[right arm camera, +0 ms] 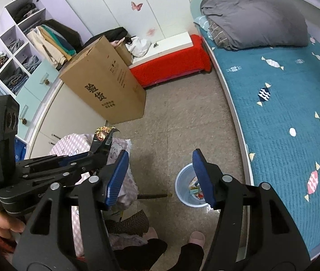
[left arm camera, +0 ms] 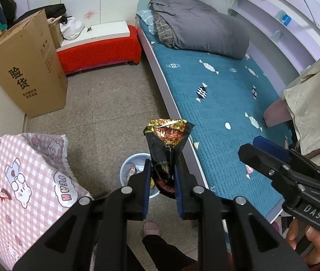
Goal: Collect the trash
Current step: 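Open the left tool over the bucket to drop the black wrapper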
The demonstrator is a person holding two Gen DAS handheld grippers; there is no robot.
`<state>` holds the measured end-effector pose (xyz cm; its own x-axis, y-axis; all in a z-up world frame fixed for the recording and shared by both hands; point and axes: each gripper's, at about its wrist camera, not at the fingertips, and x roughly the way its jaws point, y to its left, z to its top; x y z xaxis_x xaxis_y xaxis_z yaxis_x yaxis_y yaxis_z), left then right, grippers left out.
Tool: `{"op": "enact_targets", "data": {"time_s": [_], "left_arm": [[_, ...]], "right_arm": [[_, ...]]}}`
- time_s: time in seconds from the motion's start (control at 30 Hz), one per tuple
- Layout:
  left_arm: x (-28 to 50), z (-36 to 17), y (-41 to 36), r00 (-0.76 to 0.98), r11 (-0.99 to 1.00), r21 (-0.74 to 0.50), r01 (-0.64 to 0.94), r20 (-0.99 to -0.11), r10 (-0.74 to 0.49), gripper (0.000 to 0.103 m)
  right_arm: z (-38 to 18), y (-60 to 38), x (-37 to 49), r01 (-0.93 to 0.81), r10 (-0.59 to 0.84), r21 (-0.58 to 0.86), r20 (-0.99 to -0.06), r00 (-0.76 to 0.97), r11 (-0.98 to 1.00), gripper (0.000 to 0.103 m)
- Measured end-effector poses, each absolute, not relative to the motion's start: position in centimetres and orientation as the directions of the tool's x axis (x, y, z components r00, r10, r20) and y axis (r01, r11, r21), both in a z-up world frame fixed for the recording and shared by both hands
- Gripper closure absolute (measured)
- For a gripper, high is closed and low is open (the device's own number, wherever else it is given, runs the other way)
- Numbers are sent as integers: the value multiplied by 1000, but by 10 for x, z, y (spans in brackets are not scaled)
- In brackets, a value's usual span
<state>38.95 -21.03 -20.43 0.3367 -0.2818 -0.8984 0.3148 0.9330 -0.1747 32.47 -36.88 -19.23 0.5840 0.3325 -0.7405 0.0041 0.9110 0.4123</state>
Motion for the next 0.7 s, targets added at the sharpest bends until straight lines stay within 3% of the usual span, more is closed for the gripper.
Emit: {"op": "enact_targets", "data": {"time_s": [0.17, 0.2, 0.23, 0.3, 0.33, 0.7], "left_arm": [[392, -203, -221, 334, 925, -178, 335, -896, -293, 81], [393, -202, -223, 332, 924, -184, 336, -895, -298, 75], [394, -203, -223, 328, 925, -185, 332, -897, -297, 60], [395, -201, -224, 335, 927, -191, 322, -893, -300, 40], [394, -199, -222, 355, 931, -188, 312, -886, -298, 36], [380, -199, -194, 366, 949, -200, 242, -887, -281, 33]], "right_arm": [[-185, -380, 316, 30, 312, 418, -720, 620, 908, 43], [-183, -381, 314, 33, 308, 419, -717, 626, 907, 43], [-183, -382, 314, 35, 307, 419, -716, 627, 907, 43], [-182, -384, 312, 38, 304, 420, -714, 631, 907, 43], [-181, -384, 311, 39, 303, 420, -713, 632, 907, 43], [-186, -366, 311, 2, 341, 429, -721, 603, 903, 42]]}}
